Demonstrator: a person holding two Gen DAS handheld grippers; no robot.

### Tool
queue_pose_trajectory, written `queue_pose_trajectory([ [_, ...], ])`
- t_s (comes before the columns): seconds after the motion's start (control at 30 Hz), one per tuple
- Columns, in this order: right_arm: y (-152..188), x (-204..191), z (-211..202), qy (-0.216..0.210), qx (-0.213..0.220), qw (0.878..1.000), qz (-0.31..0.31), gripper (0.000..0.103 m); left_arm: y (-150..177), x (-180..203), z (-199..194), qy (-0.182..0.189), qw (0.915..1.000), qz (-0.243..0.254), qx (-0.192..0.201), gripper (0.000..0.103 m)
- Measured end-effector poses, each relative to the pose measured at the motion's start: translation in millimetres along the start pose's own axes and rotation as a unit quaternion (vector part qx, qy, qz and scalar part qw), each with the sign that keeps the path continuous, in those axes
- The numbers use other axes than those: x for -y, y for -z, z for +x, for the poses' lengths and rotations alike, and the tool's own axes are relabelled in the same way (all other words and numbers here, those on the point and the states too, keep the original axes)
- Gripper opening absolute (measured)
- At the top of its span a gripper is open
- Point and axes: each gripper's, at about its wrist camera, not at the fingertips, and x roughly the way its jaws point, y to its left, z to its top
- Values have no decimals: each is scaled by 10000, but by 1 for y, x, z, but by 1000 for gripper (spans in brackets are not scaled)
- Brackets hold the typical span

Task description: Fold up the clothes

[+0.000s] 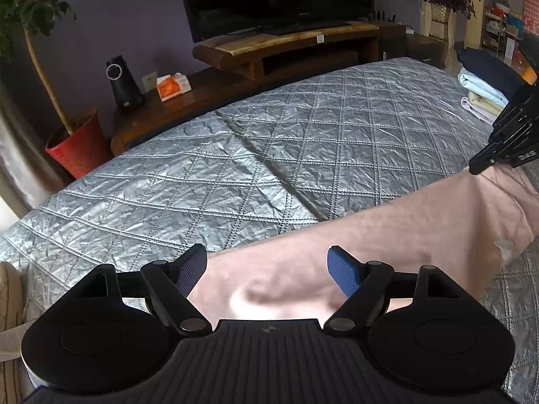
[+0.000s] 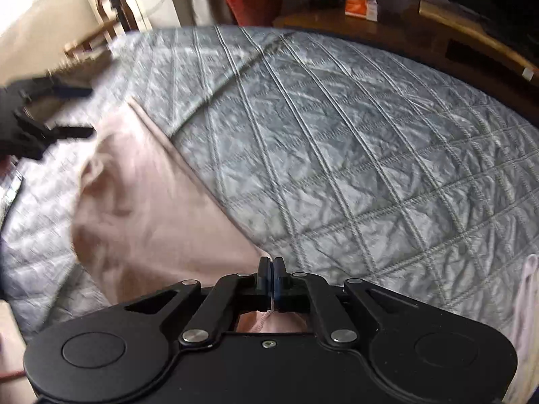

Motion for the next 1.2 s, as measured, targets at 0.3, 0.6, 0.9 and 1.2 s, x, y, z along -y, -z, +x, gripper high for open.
queue_pose_trajectory([
  [0.3, 16, -12, 14, 853, 358, 9956, 162, 10, 1, 4, -1, -16, 9999, 127, -14, 84],
  [0.6, 30, -80, -36, 678, 1395, 9871, 383, 29, 5, -25, 0, -196, 9988, -434, -142, 85],
  [0.9, 37, -158, -9, 746, 1898, 9737, 1015, 35, 29, -84, 4, 854, 9437, -3153, -529, 85],
  [1.2, 59, -129, 23, 1280, 1502, 9606, 1957, 32, 38, -62, 21, 2120, 8762, -4162, -1187, 85],
])
